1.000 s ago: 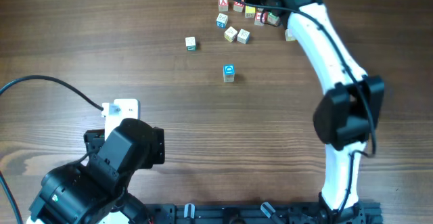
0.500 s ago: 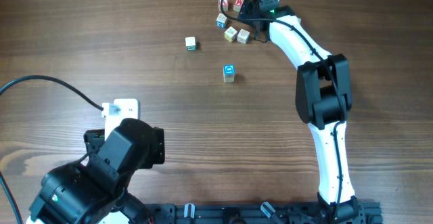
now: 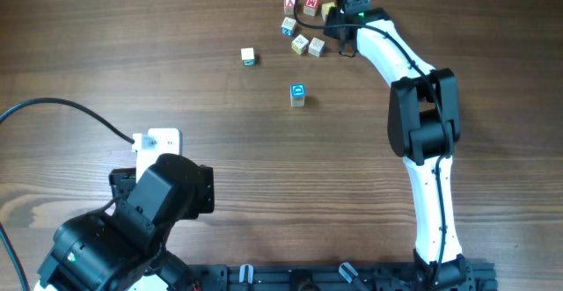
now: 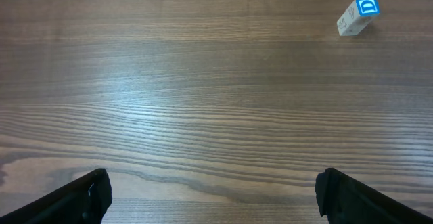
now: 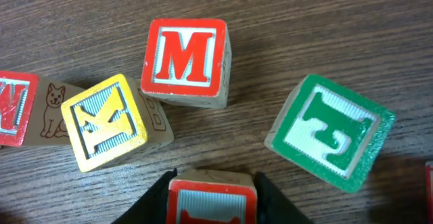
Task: Form a tower
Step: 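Reach the right gripper to the cluster and grasp a red-faced block, then carry the red-faced block over the stack and lower it on top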
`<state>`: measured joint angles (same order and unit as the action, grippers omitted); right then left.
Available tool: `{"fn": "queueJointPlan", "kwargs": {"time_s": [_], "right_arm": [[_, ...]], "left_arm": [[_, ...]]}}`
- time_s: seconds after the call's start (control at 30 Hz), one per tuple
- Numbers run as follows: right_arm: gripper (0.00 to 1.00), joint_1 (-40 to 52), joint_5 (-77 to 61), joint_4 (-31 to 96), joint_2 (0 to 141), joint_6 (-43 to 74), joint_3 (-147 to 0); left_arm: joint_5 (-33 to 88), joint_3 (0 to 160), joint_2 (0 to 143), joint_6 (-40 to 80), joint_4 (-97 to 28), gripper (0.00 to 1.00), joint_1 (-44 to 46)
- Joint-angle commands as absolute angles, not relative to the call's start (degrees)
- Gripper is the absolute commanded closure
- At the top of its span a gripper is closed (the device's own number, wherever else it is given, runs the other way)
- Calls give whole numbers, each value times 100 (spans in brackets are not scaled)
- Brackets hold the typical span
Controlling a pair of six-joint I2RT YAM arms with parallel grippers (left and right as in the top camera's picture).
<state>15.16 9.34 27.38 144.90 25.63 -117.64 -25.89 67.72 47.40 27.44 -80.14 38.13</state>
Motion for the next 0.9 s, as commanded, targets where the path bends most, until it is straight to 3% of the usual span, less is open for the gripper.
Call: {"fn": "queueJointPlan", "kwargs": {"time_s": [0.0,0.4,0.6,0.73,0.87], "right_arm": [[69,1514,707,2875,14341,2314,-11830],[75,1804,-272,5564,11310,1957,-11830],[75,2512,-268,6864,10840,2270,-11789],[74,3120,427,6560,10855,2512,-11026],[68,3336,508,5290,10855,2506,-9677]], "left_arm": [[-2602,6781,4727,2698,-8001,0,3802],[-2602,6781,4727,2698,-8001,0,3802],[-2602,6781,4727,2698,-8001,0,3802],[-2602,6781,4727,2698,-8001,0,3802],[-2602,6781,4727,2698,-8001,0,3802]]}}
